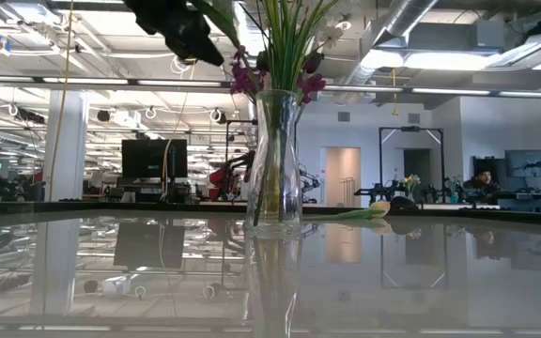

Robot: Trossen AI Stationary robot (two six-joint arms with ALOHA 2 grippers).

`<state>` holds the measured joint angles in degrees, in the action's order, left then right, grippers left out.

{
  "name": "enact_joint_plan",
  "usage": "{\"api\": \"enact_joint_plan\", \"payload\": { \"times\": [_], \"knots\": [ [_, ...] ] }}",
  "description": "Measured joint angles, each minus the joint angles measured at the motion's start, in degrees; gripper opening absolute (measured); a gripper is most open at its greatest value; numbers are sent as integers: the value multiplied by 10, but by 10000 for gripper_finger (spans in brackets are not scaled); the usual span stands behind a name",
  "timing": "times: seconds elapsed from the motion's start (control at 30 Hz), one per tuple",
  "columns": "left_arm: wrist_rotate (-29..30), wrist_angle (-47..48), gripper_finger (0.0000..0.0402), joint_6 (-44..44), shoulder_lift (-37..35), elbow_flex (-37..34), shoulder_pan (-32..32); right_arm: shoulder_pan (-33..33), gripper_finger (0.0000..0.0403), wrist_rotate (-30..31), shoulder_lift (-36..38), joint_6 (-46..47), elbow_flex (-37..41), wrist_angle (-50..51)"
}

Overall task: Sort flowers into vase by color
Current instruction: Put the bottom pink flower into the transparent vase, then put the pink flower into the transparent vase

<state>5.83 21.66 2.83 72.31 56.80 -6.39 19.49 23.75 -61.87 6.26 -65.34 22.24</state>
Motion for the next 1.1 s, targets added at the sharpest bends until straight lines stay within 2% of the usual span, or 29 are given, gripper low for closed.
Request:
{"api": "enact_joint_plan", "payload": {
  "times": [0.27, 0.47, 0.53, 0.7, 0.93, 1.1],
  "knots": [
    [-45, 170, 146, 80, 47, 88, 0, 0, 224, 0, 0, 13, 0, 12],
    [-91, 184, 139, 122, 44, 100, 0, 0, 224, 0, 0, 15, 0, 17],
    [-81, 180, 135, 120, 44, 101, 0, 0, 224, 0, 0, 15, 0, 18],
    [-10, 177, 113, 99, 44, 101, 0, 0, 224, 0, 0, 14, 0, 18],
    [-4, 202, 71, 88, 39, 101, 0, 0, 224, -1, 0, 14, 0, 25],
    [31, 238, 57, 70, 2, 101, 0, 0, 224, -1, 0, 17, 0, 29]
  ]
}}
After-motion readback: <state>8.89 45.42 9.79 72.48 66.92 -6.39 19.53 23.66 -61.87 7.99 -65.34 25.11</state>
